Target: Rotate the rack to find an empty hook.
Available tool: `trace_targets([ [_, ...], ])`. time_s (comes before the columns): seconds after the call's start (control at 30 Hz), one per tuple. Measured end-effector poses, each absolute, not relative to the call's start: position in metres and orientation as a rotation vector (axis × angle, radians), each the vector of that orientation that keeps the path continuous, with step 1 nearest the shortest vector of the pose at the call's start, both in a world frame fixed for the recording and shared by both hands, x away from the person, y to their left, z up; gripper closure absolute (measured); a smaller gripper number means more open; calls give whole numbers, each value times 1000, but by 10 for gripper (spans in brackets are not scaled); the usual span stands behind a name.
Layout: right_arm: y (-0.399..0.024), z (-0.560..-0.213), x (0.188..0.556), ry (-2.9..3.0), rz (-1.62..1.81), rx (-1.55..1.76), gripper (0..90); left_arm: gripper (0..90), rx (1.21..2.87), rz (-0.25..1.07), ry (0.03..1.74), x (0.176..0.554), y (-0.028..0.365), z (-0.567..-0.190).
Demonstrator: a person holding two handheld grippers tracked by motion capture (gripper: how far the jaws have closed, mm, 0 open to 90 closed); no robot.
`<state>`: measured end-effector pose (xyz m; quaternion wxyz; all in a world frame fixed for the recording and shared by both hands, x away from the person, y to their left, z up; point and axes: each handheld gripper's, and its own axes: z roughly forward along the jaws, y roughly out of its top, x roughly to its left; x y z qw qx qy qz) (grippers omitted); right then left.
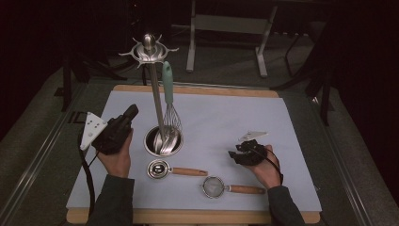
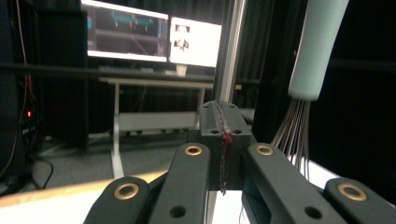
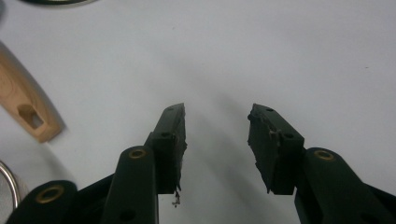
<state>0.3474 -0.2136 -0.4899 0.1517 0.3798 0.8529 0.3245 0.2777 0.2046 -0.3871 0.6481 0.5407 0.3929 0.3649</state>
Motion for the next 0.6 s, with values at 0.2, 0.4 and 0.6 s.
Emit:
trace_targets([
  [0.2, -219, -489, 344, 2435, 935, 1087, 557, 900, 1158, 871, 785, 275, 195, -364],
  [0.4, -230, -488, 342, 2414, 951, 1119, 556, 900, 1131, 881, 727, 275, 185, -350],
  [0.6, -241, -487, 341, 2389, 975, 1148, 556, 900, 1112, 889, 691, 275, 175, -336],
])
